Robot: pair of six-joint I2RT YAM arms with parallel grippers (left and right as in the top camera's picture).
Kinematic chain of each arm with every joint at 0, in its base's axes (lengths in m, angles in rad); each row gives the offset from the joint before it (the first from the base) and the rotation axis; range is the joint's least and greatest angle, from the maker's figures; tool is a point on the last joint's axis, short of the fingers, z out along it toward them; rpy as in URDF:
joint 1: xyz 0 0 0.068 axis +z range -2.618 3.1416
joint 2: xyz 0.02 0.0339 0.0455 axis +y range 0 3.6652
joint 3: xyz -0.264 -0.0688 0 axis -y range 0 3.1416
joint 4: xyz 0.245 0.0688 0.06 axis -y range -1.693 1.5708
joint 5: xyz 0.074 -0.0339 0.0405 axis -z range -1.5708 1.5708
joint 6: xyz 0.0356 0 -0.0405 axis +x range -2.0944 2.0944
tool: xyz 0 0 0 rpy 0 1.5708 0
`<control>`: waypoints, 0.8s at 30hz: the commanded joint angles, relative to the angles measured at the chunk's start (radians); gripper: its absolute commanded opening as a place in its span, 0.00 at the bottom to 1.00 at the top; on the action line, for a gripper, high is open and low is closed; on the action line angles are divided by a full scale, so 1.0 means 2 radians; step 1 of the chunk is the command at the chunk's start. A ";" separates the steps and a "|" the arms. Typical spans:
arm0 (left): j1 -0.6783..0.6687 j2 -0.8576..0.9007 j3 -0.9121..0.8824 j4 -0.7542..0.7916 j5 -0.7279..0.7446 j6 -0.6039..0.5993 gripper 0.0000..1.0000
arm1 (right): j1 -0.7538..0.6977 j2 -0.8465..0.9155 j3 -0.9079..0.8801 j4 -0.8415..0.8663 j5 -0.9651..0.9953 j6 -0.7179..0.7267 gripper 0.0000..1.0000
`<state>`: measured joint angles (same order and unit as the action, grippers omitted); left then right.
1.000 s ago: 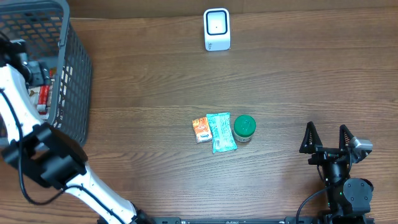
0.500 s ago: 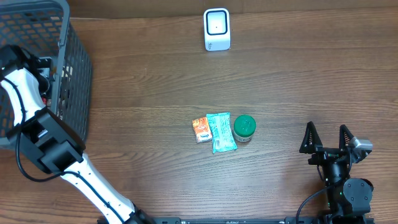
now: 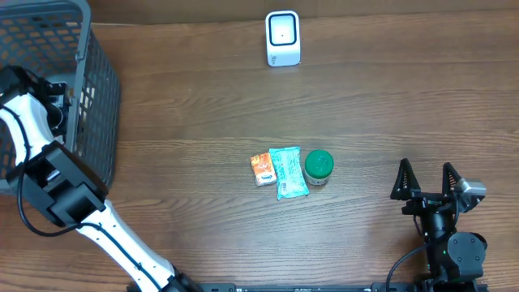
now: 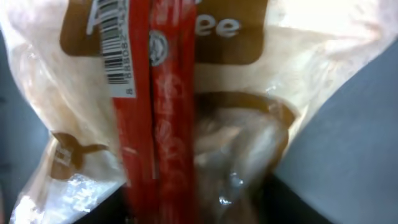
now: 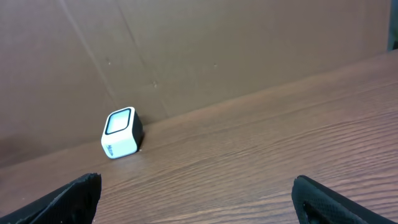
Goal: Scan the item barcode
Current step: 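Lower the left gripper into the basket and grasp a brown snack bag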
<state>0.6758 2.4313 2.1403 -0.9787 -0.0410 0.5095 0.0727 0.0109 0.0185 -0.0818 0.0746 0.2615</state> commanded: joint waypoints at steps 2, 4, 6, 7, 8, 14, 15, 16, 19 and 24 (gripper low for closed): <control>0.003 0.031 -0.006 -0.011 0.004 0.004 0.34 | -0.001 -0.003 -0.005 0.002 -0.001 -0.002 1.00; 0.002 0.031 -0.006 -0.011 0.004 0.004 0.32 | -0.001 -0.003 -0.005 0.002 -0.001 -0.002 1.00; 0.000 0.031 -0.005 -0.011 0.004 0.004 0.28 | -0.001 -0.003 -0.005 0.002 -0.001 -0.002 1.00; -0.001 0.030 -0.004 -0.012 0.004 0.004 0.24 | -0.001 -0.003 -0.005 0.002 -0.001 -0.002 1.00; -0.002 0.030 -0.001 -0.013 0.004 0.004 0.21 | -0.001 -0.003 -0.005 0.002 -0.001 -0.002 1.00; -0.010 0.030 0.054 -0.047 0.005 -0.013 0.04 | -0.001 -0.003 -0.005 0.002 -0.001 -0.002 1.00; -0.010 0.030 0.065 -0.052 0.004 -0.023 0.04 | -0.001 -0.003 -0.005 0.002 -0.001 -0.002 1.00; -0.010 0.030 0.076 -0.057 0.005 -0.032 0.04 | -0.001 -0.003 -0.005 0.002 -0.001 -0.002 1.00; -0.010 0.030 0.116 -0.076 0.004 -0.063 0.04 | -0.001 -0.003 -0.005 0.002 -0.001 -0.002 1.00; -0.010 0.021 0.147 -0.089 0.005 -0.100 0.04 | -0.001 -0.003 -0.005 0.002 -0.001 -0.002 1.00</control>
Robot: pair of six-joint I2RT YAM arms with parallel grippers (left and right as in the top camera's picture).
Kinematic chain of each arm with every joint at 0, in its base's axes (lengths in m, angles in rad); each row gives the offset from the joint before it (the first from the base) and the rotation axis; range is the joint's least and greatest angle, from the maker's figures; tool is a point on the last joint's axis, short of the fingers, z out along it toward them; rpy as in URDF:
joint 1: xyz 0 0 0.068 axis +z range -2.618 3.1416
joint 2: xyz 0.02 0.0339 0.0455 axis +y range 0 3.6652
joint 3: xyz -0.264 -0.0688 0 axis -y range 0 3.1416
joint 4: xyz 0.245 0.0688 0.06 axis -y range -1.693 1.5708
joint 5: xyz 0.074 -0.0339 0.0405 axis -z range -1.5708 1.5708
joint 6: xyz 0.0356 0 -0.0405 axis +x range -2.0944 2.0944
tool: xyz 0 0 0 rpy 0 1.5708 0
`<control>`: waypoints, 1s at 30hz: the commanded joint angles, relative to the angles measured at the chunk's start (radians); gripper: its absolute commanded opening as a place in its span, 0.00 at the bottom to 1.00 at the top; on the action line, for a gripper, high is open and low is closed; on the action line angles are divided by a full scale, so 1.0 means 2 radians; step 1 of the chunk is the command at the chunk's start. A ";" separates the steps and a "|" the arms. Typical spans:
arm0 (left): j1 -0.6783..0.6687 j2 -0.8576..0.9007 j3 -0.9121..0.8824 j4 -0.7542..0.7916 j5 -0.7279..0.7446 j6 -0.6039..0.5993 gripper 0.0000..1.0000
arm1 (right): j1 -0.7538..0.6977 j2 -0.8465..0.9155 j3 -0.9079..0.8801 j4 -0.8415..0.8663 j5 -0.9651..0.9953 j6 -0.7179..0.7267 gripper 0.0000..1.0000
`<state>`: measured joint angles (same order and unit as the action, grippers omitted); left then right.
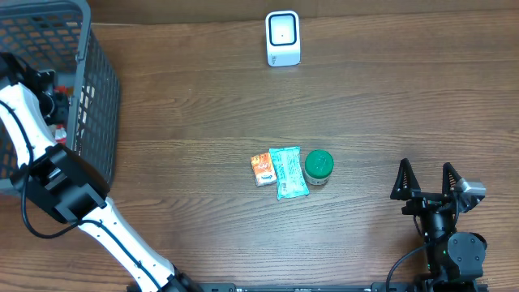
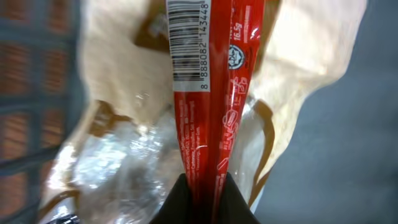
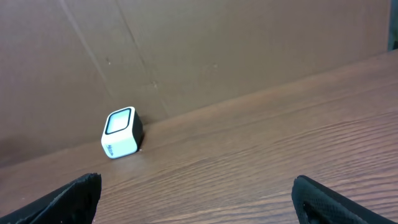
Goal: Scan the item barcode
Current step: 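Lower the left gripper into the basket and grasp a brown snack bag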
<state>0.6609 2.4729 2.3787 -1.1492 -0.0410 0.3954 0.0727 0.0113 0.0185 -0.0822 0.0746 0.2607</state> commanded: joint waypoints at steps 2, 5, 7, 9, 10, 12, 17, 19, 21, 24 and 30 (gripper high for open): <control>-0.002 -0.003 0.030 -0.003 0.004 -0.045 0.04 | -0.001 -0.003 -0.005 0.002 -0.001 -0.002 1.00; 0.000 -0.003 0.028 -0.005 0.004 -0.044 0.04 | -0.001 -0.003 -0.005 0.003 -0.001 -0.002 1.00; 0.002 -0.003 0.022 -0.004 0.004 -0.044 0.08 | -0.001 -0.003 -0.005 0.002 -0.001 -0.002 1.00; 0.005 -0.002 0.014 -0.003 0.004 -0.042 0.09 | -0.001 -0.003 -0.005 0.003 -0.001 -0.002 1.00; 0.006 -0.002 0.010 -0.002 0.004 -0.042 0.10 | -0.001 -0.003 -0.005 0.002 -0.001 -0.002 1.00; 0.008 -0.002 -0.002 0.004 0.004 -0.040 0.11 | -0.001 -0.003 -0.005 0.003 -0.001 -0.002 1.00; 0.011 -0.002 -0.034 0.029 0.004 -0.039 1.00 | -0.001 -0.003 -0.005 0.003 -0.001 -0.002 1.00; 0.012 -0.002 -0.040 0.036 0.004 -0.030 1.00 | -0.001 -0.003 -0.005 0.003 -0.001 -0.002 1.00; 0.013 -0.002 -0.044 0.039 0.004 -0.025 1.00 | -0.001 -0.003 -0.005 0.003 -0.001 -0.002 1.00; 0.015 -0.002 -0.053 0.047 0.004 -0.025 1.00 | -0.001 -0.003 -0.005 0.002 -0.001 -0.002 1.00; 0.019 0.003 -0.085 0.072 0.004 -0.012 1.00 | -0.001 -0.003 -0.005 0.002 -0.001 -0.002 1.00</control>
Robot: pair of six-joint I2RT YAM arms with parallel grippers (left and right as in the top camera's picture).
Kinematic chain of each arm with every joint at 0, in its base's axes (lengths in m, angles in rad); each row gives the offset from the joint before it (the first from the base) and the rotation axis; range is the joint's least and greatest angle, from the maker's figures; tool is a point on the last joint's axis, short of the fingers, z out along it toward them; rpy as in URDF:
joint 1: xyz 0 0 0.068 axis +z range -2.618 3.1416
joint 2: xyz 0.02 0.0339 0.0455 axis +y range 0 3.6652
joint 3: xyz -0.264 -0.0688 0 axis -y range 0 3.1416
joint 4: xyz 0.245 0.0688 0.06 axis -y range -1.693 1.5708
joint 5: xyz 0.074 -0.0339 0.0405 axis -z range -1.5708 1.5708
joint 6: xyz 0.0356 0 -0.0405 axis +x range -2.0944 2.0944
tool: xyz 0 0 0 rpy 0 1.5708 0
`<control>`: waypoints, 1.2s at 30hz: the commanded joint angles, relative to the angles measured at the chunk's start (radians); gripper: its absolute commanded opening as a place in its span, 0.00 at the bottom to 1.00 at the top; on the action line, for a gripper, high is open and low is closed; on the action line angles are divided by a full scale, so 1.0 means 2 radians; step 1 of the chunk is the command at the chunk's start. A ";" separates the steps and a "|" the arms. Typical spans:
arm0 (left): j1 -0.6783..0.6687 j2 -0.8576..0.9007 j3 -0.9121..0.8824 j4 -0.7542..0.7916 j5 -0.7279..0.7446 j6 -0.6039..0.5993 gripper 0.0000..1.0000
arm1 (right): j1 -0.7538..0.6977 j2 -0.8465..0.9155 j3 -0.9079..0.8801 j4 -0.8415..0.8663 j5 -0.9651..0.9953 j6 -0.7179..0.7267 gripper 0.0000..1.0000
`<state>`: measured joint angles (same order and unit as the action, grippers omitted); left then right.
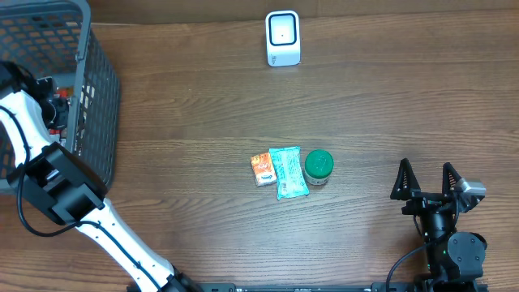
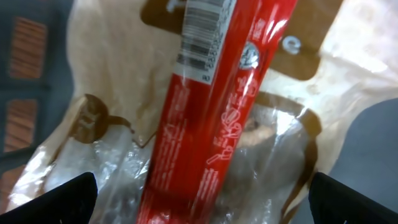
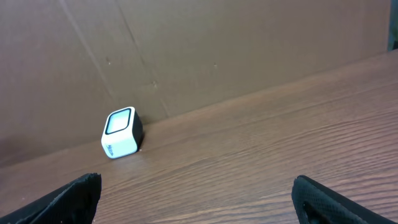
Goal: Scan the item barcode
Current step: 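Lower the left gripper into the basket and grasp a brown snack bag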
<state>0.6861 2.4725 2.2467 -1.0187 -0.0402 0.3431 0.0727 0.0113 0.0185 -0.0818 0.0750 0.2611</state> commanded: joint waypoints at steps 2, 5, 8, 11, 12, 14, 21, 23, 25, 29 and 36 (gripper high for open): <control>0.008 0.004 -0.043 0.024 0.004 0.014 1.00 | -0.001 -0.003 -0.005 0.002 -0.001 -0.002 1.00; 0.008 0.004 -0.080 0.050 0.004 0.014 1.00 | -0.001 -0.003 -0.005 0.002 -0.001 -0.002 1.00; 0.008 0.004 -0.122 0.077 0.004 0.014 1.00 | -0.001 -0.003 -0.005 0.002 -0.001 -0.002 1.00; 0.008 0.004 -0.154 0.094 0.004 0.014 0.86 | -0.001 -0.003 -0.005 0.002 -0.001 -0.002 1.00; 0.008 0.004 -0.166 0.097 0.006 0.020 0.73 | -0.001 -0.003 -0.005 0.002 -0.001 -0.002 1.00; 0.008 0.004 -0.174 0.096 0.014 0.035 0.56 | -0.001 -0.003 -0.005 0.002 -0.001 -0.002 1.00; 0.007 0.002 -0.170 0.089 0.020 0.042 0.04 | -0.001 -0.003 -0.005 0.002 -0.001 -0.002 1.00; 0.007 0.002 -0.154 0.080 0.019 0.042 0.04 | -0.001 -0.003 -0.005 0.002 -0.001 -0.002 1.00; 0.006 0.001 -0.126 0.064 0.019 0.035 0.04 | -0.001 -0.003 -0.005 0.002 -0.001 -0.002 1.00; 0.004 -0.004 -0.057 0.021 0.021 0.003 0.04 | -0.001 -0.003 -0.005 0.002 -0.001 -0.002 1.00; 0.003 -0.034 0.040 -0.030 0.020 -0.054 0.04 | -0.001 -0.003 -0.005 0.002 -0.001 -0.002 1.00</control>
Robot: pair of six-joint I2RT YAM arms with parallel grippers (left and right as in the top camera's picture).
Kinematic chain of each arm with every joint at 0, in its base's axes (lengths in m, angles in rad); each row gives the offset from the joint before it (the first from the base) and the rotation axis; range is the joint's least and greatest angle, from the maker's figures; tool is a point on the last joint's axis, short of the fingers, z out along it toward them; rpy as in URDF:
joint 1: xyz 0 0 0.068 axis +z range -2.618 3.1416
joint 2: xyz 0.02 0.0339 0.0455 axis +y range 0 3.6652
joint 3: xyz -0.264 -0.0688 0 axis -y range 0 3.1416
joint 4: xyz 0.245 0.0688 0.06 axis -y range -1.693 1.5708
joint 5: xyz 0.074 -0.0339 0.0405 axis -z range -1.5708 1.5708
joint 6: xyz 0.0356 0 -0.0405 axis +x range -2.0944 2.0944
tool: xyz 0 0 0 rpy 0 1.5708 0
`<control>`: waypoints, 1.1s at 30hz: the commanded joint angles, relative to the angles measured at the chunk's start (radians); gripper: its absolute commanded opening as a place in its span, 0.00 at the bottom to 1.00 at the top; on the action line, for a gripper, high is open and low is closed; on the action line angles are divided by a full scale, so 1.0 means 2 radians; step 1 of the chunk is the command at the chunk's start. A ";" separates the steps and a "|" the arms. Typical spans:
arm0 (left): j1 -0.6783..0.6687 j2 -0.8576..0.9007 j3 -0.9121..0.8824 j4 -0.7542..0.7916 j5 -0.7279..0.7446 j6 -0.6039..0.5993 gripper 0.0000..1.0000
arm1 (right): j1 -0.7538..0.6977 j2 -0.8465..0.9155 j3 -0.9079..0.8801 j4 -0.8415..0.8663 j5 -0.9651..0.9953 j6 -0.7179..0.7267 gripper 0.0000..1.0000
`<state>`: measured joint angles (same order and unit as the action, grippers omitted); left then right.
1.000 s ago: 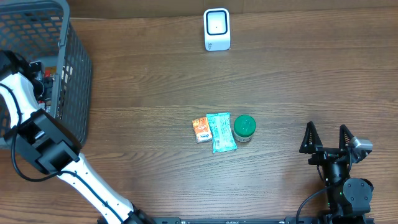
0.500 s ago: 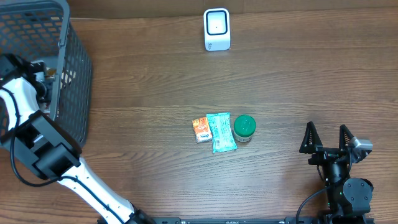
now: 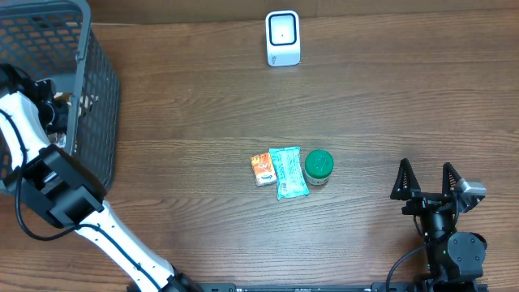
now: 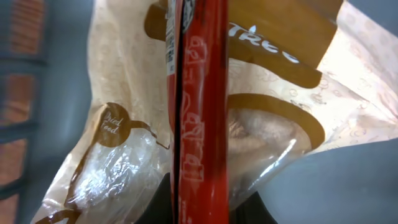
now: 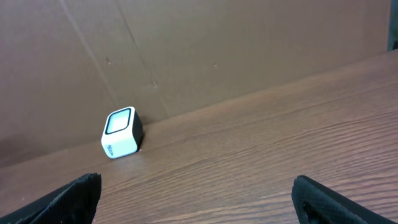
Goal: Scan the item barcode
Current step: 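Lower the left gripper into the basket and grasp a brown snack bag, then lift the brown snack bag out and set it on the table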
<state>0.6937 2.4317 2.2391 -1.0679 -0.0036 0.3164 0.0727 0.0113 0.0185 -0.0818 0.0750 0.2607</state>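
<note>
In the left wrist view a red stick packet (image 4: 202,112) runs straight up from between the jaws, lying on a beige and clear snack bag (image 4: 273,106). Only a sliver of its barcode (image 4: 168,43) shows along the left edge. My left gripper (image 4: 205,208) is shut on the packet's near end, inside the black wire basket (image 3: 101,89), where the overhead view shows the gripper (image 3: 58,109) low against the mesh. The white scanner (image 3: 282,37) stands at the table's far edge, also seen as the scanner (image 5: 121,132). My right gripper (image 3: 427,182) is open at the near right, holding nothing.
An orange packet (image 3: 261,169), a teal packet (image 3: 288,172) and a green-lidded jar (image 3: 318,166) lie side by side at mid-table. A brown cardboard wall (image 5: 249,50) backs the table behind the scanner. The basket's walls surround my left gripper.
The left jaws stood wide open over the slanted red packet; now they are shut on it and it points straight up the view. The right arm has not moved.
My left gripper was in the basket close over the red packet on the beige bag. Then it was shut on the packet's end, then open with the packet lying slanted. Now it is shut on the packet again. The right arm stayed still.
</note>
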 commanded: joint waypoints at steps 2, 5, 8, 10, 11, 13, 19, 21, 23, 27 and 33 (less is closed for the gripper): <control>-0.001 -0.031 0.056 -0.007 0.002 -0.054 0.04 | -0.001 -0.003 -0.005 0.002 -0.001 -0.002 1.00; -0.001 -0.066 0.060 -0.004 0.002 -0.075 0.04 | -0.001 -0.003 -0.005 0.002 -0.001 -0.002 1.00; -0.001 -0.104 0.060 -0.003 0.002 -0.104 0.04 | -0.001 -0.003 -0.005 0.002 -0.001 -0.002 1.00; -0.001 -0.134 0.060 -0.004 0.002 -0.124 0.04 | -0.001 -0.003 -0.005 0.002 -0.001 -0.002 1.00; -0.001 -0.148 0.060 -0.005 0.002 -0.132 0.04 | -0.001 -0.003 -0.005 0.002 -0.001 -0.002 1.00; -0.001 -0.177 0.060 -0.007 0.005 -0.150 0.04 | -0.001 -0.003 -0.005 0.002 -0.001 -0.002 1.00; -0.006 -0.280 0.060 -0.018 0.071 -0.218 0.04 | -0.001 -0.003 -0.005 0.002 -0.001 -0.002 1.00; -0.013 -0.309 0.060 -0.026 0.087 -0.229 0.04 | -0.001 -0.003 -0.005 0.002 -0.001 -0.002 1.00; -0.027 -0.340 0.060 -0.038 0.090 -0.236 0.04 | -0.001 -0.003 -0.005 0.002 -0.001 -0.002 1.00; -0.074 -0.384 0.060 -0.075 0.089 -0.237 0.04 | -0.001 -0.003 -0.005 0.002 -0.001 -0.002 1.00; -0.179 -0.401 0.057 -0.185 0.038 -0.237 0.05 | -0.001 -0.003 -0.005 0.002 -0.001 -0.002 1.00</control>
<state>0.4068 1.6199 2.3501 -1.4006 0.1341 -0.1368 0.0727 0.0113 0.0185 -0.0814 0.0750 0.2607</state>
